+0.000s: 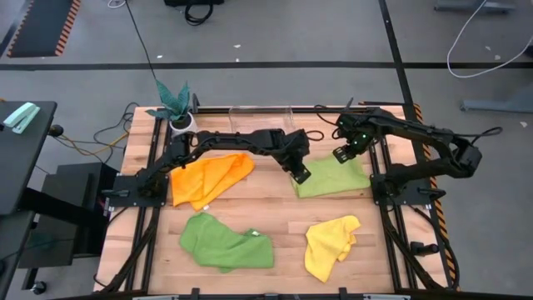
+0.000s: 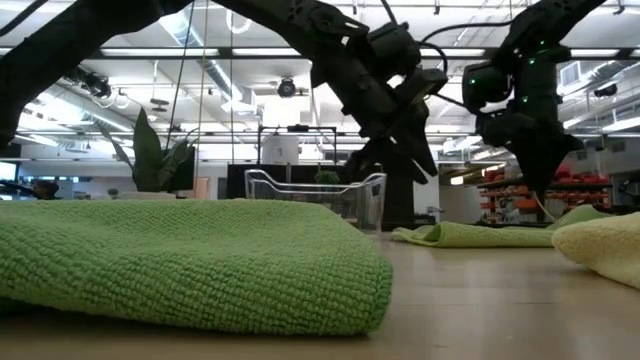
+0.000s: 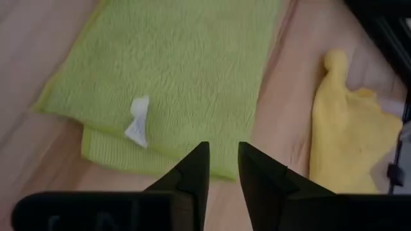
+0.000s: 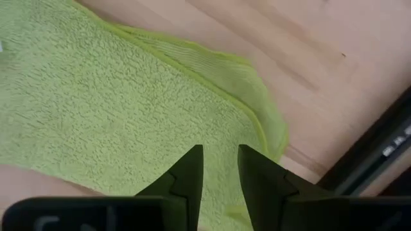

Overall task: Fold microfiber towels
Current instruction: Fold the light green microfiber cloth

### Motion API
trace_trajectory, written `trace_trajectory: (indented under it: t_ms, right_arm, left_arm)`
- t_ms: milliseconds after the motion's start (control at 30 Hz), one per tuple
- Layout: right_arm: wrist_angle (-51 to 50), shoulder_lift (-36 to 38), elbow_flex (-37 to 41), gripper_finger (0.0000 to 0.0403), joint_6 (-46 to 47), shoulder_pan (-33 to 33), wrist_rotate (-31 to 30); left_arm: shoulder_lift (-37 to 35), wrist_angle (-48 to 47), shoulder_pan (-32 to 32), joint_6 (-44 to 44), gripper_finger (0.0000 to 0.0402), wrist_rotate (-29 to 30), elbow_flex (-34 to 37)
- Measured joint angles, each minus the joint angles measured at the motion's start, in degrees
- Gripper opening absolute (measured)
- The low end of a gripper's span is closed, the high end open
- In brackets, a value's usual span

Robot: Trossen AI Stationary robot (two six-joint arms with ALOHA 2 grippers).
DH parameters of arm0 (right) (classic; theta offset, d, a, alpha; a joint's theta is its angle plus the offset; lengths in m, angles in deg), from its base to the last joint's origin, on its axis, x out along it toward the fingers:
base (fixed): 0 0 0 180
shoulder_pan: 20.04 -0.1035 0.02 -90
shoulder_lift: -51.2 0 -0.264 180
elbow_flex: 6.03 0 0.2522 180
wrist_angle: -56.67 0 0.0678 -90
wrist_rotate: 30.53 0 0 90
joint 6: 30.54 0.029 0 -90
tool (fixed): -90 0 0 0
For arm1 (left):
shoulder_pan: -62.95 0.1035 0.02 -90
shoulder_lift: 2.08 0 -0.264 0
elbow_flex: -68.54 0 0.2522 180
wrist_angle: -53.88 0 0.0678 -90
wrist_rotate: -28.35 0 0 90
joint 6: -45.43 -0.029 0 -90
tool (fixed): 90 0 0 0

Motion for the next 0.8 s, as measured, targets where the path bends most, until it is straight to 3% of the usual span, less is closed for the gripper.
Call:
trace_trajectory:
  t_ms: [800]
  right_arm:
    - [-1.1, 15.9, -0.1, 0.0103, 6.8, -2.6, 3.3]
  left_arm:
    - [4.2, -1.9, -0.7, -2.8, 0.0010, 8.0, 0.0]
